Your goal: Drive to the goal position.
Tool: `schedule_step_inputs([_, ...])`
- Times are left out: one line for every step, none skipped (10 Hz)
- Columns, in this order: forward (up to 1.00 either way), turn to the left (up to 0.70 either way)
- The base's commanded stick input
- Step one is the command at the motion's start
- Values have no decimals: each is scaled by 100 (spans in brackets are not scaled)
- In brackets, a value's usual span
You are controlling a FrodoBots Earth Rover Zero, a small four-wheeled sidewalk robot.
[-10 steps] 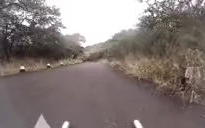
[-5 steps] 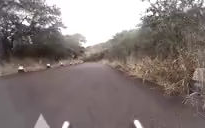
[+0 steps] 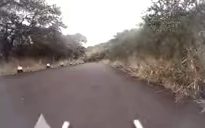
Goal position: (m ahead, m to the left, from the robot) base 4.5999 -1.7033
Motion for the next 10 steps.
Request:
schedule_step_inputs([50, 0])
schedule_step_inputs([50, -30])
schedule_step_inputs([50, -50])
schedule_step_inputs([50, -45])
schedule_step_inputs([50, -24])
schedule_step_inputs([50, -3])
schedule_step_inputs([50, 0])
schedule_step_inputs([50, 0])
schedule_step_inputs([50, 0])
schedule_step_inputs([50, 0])
